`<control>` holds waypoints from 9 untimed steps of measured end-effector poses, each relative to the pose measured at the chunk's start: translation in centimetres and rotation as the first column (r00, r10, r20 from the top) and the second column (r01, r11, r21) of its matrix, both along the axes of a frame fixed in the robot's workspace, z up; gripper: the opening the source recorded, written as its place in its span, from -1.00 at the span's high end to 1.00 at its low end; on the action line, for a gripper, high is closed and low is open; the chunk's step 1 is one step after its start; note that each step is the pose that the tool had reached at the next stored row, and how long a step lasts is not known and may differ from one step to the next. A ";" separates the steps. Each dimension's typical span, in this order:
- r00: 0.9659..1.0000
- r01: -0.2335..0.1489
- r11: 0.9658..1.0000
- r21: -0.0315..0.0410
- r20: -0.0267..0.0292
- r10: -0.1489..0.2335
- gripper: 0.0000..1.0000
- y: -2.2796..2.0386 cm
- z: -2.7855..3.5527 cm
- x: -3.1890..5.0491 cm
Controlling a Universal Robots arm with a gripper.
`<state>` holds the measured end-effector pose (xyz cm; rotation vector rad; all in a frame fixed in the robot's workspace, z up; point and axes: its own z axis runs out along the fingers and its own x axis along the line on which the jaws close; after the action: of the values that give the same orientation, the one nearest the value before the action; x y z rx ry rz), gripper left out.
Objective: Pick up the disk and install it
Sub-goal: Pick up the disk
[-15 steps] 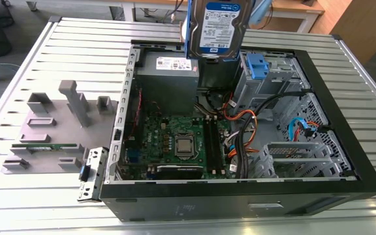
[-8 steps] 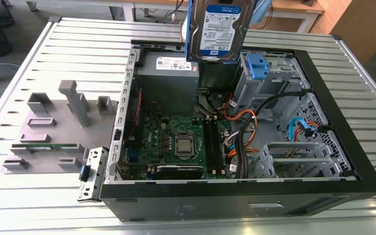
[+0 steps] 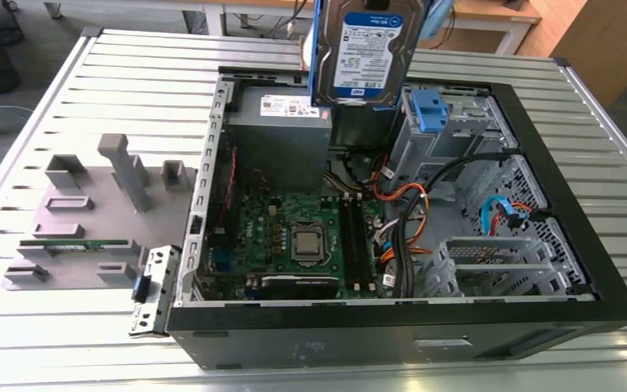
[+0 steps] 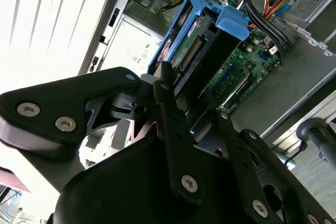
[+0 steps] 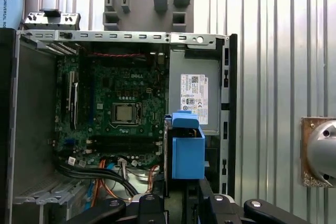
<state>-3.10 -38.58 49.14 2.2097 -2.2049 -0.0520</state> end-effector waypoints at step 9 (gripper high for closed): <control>1.000 0.000 1.000 0.000 0.000 0.000 0.31 -0.82 -0.08 0.00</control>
<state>-3.10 -39.40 49.06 2.2097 -2.2050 -0.0520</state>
